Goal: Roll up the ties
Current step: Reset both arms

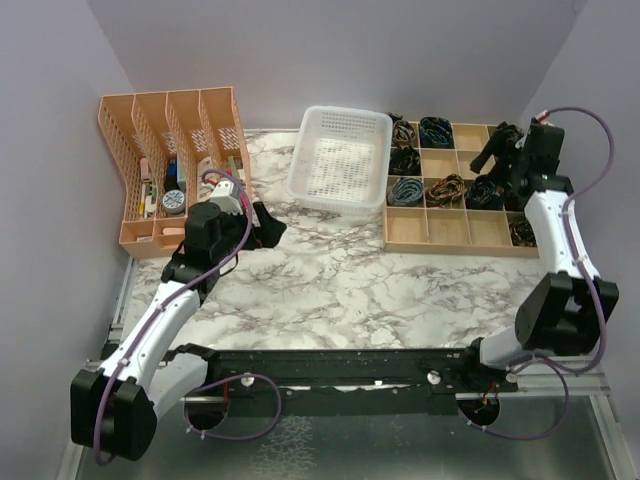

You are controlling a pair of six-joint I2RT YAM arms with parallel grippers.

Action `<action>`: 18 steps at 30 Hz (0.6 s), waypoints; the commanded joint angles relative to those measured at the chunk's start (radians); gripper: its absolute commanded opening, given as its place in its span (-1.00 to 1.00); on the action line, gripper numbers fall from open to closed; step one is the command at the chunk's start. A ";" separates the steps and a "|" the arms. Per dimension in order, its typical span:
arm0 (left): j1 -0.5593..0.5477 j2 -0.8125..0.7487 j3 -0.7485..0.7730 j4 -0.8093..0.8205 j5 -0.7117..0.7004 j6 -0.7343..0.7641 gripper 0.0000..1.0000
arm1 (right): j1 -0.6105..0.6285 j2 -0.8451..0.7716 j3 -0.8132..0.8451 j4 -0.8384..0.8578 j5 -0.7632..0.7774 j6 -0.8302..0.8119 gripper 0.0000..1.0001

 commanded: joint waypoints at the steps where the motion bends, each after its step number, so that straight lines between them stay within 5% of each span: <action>1: 0.005 -0.094 -0.006 -0.075 -0.190 -0.028 0.98 | 0.001 -0.159 -0.249 0.251 -0.284 -0.030 0.99; 9: 0.005 -0.270 -0.028 -0.182 -0.384 -0.035 0.98 | 0.027 -0.304 -0.405 0.392 -0.707 -0.024 0.95; 18: 0.005 -0.343 -0.041 -0.243 -0.317 -0.050 0.98 | 0.322 -0.489 -0.399 0.262 -0.505 -0.215 1.00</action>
